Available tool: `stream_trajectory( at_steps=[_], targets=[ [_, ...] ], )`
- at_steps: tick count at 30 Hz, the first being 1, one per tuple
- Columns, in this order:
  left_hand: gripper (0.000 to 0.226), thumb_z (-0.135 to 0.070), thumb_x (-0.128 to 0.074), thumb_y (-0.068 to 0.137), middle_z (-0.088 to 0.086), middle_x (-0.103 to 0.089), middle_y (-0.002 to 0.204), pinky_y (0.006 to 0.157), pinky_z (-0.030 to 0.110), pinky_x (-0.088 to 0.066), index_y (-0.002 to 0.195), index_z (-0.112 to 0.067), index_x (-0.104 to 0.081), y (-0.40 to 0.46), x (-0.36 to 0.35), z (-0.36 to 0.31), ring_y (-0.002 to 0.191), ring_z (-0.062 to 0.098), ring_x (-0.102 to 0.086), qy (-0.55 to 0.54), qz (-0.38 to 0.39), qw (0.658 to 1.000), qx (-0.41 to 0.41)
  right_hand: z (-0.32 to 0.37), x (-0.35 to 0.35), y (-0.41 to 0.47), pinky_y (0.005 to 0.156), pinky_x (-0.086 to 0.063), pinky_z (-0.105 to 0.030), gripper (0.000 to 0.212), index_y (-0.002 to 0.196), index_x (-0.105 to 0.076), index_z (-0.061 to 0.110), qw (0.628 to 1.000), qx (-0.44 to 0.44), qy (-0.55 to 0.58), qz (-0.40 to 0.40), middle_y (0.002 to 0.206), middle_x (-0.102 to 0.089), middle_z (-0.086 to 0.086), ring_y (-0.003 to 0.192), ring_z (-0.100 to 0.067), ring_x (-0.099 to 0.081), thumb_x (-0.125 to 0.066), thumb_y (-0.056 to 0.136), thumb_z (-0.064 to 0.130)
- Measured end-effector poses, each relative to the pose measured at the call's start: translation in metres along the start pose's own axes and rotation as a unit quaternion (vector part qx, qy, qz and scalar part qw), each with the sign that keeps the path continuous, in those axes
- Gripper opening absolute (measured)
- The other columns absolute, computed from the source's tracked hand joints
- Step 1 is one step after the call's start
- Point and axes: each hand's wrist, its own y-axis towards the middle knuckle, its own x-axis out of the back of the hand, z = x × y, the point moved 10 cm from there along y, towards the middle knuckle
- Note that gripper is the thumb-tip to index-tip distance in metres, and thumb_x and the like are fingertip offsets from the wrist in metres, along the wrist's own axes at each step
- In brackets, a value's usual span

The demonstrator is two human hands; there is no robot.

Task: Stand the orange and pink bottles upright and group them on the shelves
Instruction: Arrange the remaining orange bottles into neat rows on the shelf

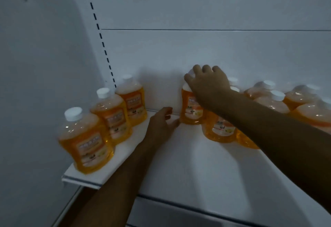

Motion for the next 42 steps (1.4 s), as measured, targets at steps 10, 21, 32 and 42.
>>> stream_trajectory(
  at_steps=[10, 21, 32, 42],
  targets=[
    [0.016, -0.023, -0.067, 0.088, -0.005, -0.066, 0.072, 0.061, 0.007, -0.039, 0.079, -0.011, -0.071, -0.135, 0.115, 0.023, 0.068, 0.002, -0.056, 0.056, -0.175, 0.982, 0.044, 0.139, 0.093, -0.017, 0.090, -0.048, -0.039, 0.056, 0.135, -0.044, 0.019, 0.870, 0.190, 0.447, -0.087, 0.131, -0.054, -0.003, 0.114, -0.023, -0.055, -0.064, 0.086, 0.038],
    [0.029, -0.032, -0.073, 0.083, -0.004, -0.061, 0.097, 0.068, 0.022, -0.051, 0.101, -0.017, -0.055, -0.215, 0.193, 0.055, 0.086, 0.014, -0.061, 0.048, -0.345, 0.922, 0.169, 0.210, 0.106, -0.020, 0.104, -0.037, -0.042, 0.086, 0.149, -0.020, 0.014, 0.828, 0.256, 0.493, -0.077, 0.144, -0.041, -0.008, 0.131, -0.027, -0.038, -0.072, 0.082, 0.031],
    [0.038, -0.043, -0.075, 0.077, -0.005, -0.070, 0.103, 0.080, 0.032, -0.054, 0.105, -0.018, -0.069, -0.189, 0.171, 0.050, 0.090, 0.010, -0.063, 0.059, -0.347, 0.926, 0.138, 0.163, 0.080, -0.022, 0.095, -0.046, -0.039, 0.049, 0.126, -0.048, 0.010, 0.815, 0.228, 0.531, -0.027, 0.123, -0.056, -0.008, 0.110, -0.024, -0.054, -0.070, 0.084, 0.026],
    [0.025, -0.020, -0.080, 0.075, -0.003, -0.072, 0.093, 0.079, 0.038, -0.058, 0.089, -0.009, -0.063, -0.088, 0.062, -0.003, 0.089, 0.011, -0.070, -0.099, -0.170, 0.980, 0.021, 0.037, 0.038, -0.034, 0.084, -0.055, -0.036, 0.067, 0.145, -0.030, 0.033, 0.848, 0.107, 0.519, -0.004, 0.121, -0.052, -0.008, 0.102, -0.020, -0.054, -0.061, 0.090, 0.011]
  ],
)
